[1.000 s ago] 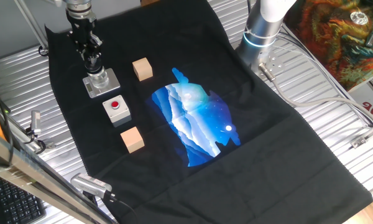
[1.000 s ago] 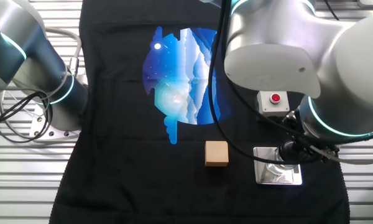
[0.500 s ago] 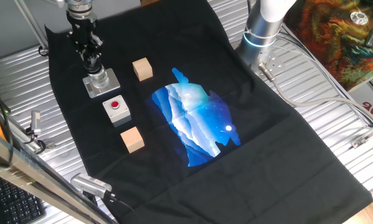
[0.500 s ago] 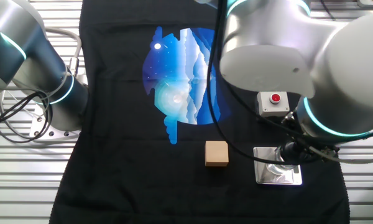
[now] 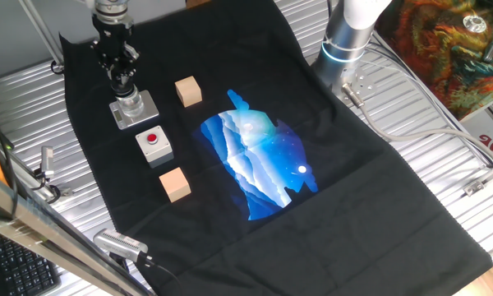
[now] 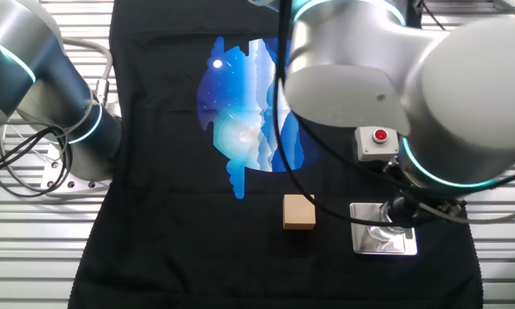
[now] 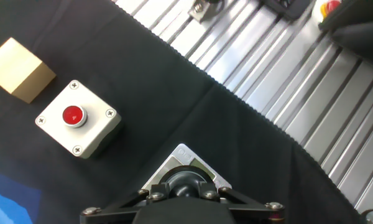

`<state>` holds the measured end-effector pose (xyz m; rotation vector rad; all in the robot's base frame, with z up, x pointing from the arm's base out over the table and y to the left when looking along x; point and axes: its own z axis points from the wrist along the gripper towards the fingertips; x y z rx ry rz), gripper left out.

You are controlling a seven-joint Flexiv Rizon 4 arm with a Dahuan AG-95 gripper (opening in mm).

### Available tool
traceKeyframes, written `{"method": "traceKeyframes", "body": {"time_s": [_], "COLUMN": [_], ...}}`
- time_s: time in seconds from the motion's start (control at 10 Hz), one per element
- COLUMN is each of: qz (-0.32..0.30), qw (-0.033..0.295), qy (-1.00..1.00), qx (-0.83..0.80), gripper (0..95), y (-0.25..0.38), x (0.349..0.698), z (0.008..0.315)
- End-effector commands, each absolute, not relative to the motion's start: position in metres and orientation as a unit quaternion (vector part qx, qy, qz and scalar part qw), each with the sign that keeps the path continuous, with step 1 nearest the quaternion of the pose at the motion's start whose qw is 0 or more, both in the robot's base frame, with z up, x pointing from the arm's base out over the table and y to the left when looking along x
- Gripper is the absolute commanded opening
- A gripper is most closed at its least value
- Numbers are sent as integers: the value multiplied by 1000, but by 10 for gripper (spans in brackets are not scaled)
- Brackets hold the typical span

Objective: Screw the lid onto the jar

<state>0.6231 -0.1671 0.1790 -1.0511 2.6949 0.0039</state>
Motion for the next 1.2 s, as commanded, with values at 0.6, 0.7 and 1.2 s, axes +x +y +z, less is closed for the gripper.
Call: {"method": "traceKeyframes", "body": {"time_s": [0.6,0.7,1.2], "qz": [13,17,26], "qw": [120,118,110], "qy": [924,924,922], "qx": [-362,-363,-370], "gripper": [0,0,0], "y": [-166,-167,-166], "x": [623,624,627], "z": [179,178,178]}}
